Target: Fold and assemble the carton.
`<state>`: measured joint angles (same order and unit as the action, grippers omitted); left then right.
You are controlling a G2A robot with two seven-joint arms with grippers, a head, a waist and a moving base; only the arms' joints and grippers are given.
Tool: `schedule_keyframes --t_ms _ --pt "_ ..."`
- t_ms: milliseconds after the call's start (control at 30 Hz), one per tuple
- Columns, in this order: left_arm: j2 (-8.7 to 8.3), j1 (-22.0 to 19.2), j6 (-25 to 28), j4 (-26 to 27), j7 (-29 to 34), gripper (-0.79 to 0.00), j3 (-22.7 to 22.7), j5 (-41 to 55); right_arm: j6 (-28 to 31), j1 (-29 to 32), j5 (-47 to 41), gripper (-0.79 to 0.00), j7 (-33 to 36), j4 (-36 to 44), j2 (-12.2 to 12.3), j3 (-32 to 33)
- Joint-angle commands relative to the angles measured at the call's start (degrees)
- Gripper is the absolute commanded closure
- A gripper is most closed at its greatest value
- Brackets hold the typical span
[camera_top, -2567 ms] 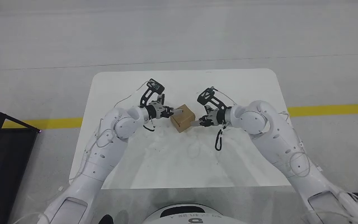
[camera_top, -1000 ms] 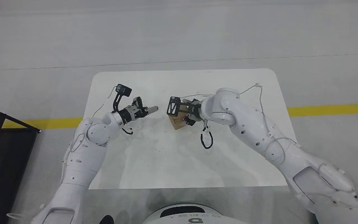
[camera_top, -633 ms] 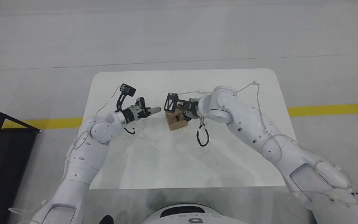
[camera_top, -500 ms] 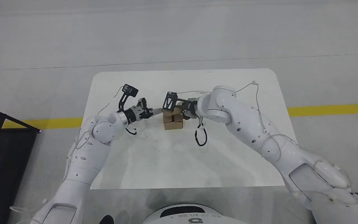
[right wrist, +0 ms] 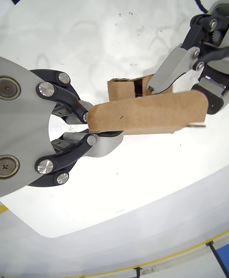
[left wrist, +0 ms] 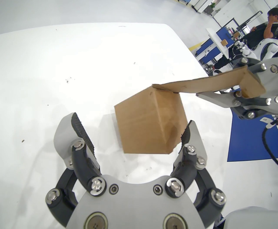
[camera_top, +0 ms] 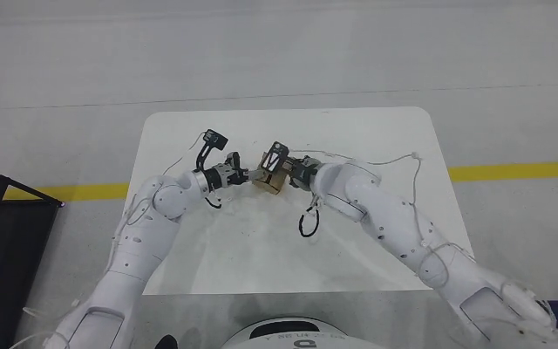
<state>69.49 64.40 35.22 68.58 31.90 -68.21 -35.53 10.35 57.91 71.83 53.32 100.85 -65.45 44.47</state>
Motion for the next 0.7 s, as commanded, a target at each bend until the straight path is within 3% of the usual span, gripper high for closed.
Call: schedule_keyframes --t_ms 0,167,333,400,533,600,667 --pt "-0.09 -0.24 0.76 -0.58 0.03 -0.785 -0.14 0.83 -0.34 3.82 0.99 0.0 -0.24 3.62 1.01 3.05" --pt "-0.36 -0.55 2.78 -2.09 0.93 -0.785 -0.52 3.49 -2.53 11.02 2.7 0.0 1.13 9.69 2.66 9.01" --pt "-0.6 -0.71 4.32 -3.05 2.11 -0.785 -0.52 5.71 -3.45 16.16 -0.77 -0.099 2.34 15.13 3.37 13.1" --pt "-0.67 -0.79 5.01 -3.38 2.9 -0.785 -0.35 6.96 -4.21 17.73 -7.61 -0.003 0.62 16.86 3.46 16.16" --pt "-0.79 -1.63 6.27 -4.24 5.35 -0.785 0.11 9.71 -5.24 18.36 -13.97 0.0 2.09 15.91 3.66 20.06" --pt "-0.8 -2.05 6.25 -4.44 5.93 -0.785 0.45 10.44 -5.25 17.78 -15.26 -0.16 3.54 15.48 3.59 20.03" --pt "-0.8 -2.34 6.09 -4.54 6.25 -0.785 0.87 10.68 -3.99 16.91 -16.39 -0.259 4.41 14.81 3.53 19.81"
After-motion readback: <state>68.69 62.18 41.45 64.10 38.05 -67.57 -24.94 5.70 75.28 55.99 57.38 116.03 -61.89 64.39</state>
